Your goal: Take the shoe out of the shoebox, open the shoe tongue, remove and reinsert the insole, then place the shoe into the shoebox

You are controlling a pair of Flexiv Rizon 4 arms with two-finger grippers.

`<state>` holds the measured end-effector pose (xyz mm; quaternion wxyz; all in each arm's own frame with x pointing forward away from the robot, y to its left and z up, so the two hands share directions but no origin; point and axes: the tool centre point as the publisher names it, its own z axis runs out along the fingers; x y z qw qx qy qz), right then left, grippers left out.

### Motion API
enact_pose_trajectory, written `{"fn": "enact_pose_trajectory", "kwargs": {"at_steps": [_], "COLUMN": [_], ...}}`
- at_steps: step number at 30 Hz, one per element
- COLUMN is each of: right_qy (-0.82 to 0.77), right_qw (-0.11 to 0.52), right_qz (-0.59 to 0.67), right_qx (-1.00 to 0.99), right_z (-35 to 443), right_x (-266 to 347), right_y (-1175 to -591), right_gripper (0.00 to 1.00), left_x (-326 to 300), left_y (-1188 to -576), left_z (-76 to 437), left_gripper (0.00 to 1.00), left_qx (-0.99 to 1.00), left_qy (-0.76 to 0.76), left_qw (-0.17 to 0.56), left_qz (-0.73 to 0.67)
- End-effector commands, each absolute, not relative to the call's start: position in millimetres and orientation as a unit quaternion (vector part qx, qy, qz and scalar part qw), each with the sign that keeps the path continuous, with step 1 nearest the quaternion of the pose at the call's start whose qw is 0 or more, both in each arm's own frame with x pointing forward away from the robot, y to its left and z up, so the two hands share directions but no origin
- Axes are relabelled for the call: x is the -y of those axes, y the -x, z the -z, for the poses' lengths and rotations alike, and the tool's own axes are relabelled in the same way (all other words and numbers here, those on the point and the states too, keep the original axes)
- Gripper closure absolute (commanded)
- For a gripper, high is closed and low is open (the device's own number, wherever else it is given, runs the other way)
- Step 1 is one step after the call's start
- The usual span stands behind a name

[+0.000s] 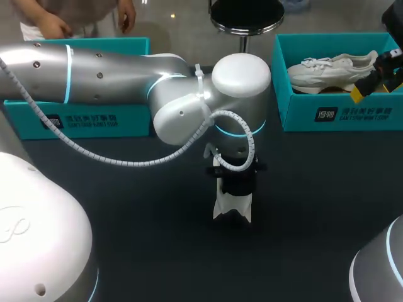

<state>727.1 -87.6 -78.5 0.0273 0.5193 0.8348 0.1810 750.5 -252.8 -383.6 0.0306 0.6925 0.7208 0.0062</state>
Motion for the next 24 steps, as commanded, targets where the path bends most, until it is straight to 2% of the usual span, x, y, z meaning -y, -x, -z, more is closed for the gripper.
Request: {"fn": "enact_pose_trajectory", "kwargs": {"at_steps": [1,9,24], "right_qy": [-0.519,-0.519,-0.519], "right_qw": [0.026,0.026,0.026], "right_qz": [-0.179,-0.179,-0.179], "right_qx": [-0.835,-0.835,-0.835], "right_z": [79,79,79], "right_x": [87,87,87], "right_y": [-730,-730,-730], "right_gripper": [0.0,0.0,0.0], "left_x": [249,244,248], "left_y": [-746,-741,-770], "left_z": [390,411,363], "left_gripper": [1.0,1.0,1.0], "left_qx": [-0.719,-0.719,-0.708], "left_qy": [-0.695,-0.695,-0.703], "left_qw": [0.021,0.005,0.062], "left_qz": [-0.009,-0.022,-0.043]}}
